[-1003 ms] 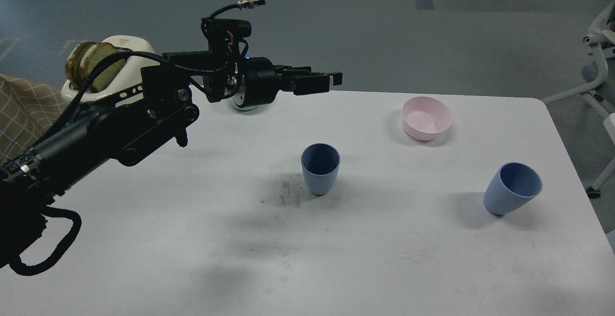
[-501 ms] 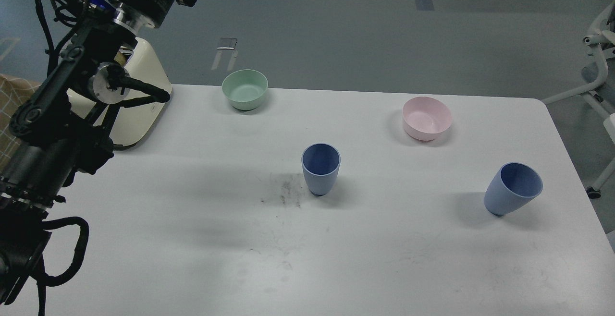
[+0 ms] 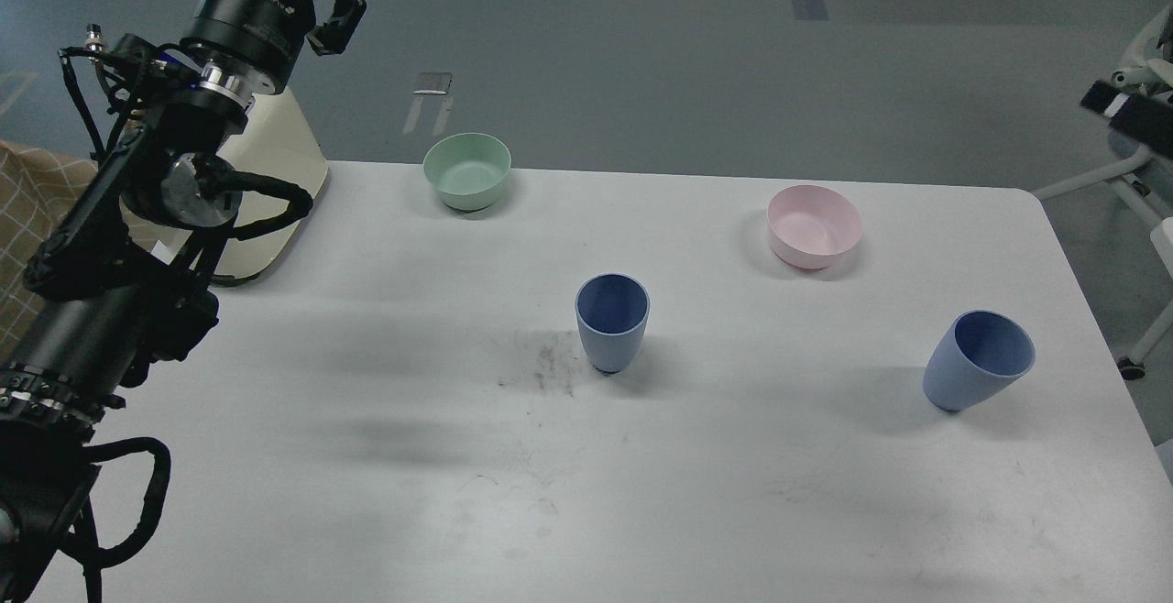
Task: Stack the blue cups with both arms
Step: 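Reach the right hand to the other blue cup and grasp it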
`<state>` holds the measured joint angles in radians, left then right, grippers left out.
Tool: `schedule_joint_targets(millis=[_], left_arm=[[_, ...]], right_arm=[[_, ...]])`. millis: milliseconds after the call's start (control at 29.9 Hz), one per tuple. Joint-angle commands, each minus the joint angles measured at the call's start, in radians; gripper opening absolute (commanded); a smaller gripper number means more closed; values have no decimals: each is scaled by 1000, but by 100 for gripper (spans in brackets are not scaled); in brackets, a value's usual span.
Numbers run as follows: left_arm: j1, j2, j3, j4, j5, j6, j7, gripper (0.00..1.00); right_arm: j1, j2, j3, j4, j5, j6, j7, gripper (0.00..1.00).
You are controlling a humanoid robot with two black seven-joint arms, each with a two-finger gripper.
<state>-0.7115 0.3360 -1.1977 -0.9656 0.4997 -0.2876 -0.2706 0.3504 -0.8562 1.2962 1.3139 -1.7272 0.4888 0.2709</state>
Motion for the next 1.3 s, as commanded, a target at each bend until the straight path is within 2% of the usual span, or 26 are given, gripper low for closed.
schedule_joint_targets(millis=[0, 234, 535, 702, 769, 936, 1136, 1170, 1270], left_arm=[[-6, -28, 3, -1, 8, 1, 1, 98], [-12, -43, 9, -1, 10, 1, 1, 98], [-19, -60, -2, 21, 10, 10, -1, 98], [-20, -57, 0, 22, 10, 5, -1, 98], [-20, -60, 0, 27, 10, 7, -1, 98], [-35, -61, -5, 45, 8, 5, 1, 98], [-62, -57, -2, 87, 8, 1, 1, 98], [-60, -57, 1, 88, 8, 1, -1, 98], [-60, -54, 4, 90, 10, 2, 1, 98]], right_arm=[[-77, -50, -37, 36, -32, 0, -1, 100], [-160, -80, -49, 54, -107, 0, -2, 100], [-194, -32, -52, 54, -163, 0, -16, 96], [-209, -9, -52, 54, -210, 0, -27, 90], [-209, 5, -52, 53, -215, 0, -39, 82], [-214, 17, -54, 53, -216, 0, -50, 73], [-212, 31, -86, 56, -218, 0, -52, 70], [-212, 31, -93, 57, -221, 0, -59, 66], [-212, 31, -97, 67, -224, 0, -82, 62]])
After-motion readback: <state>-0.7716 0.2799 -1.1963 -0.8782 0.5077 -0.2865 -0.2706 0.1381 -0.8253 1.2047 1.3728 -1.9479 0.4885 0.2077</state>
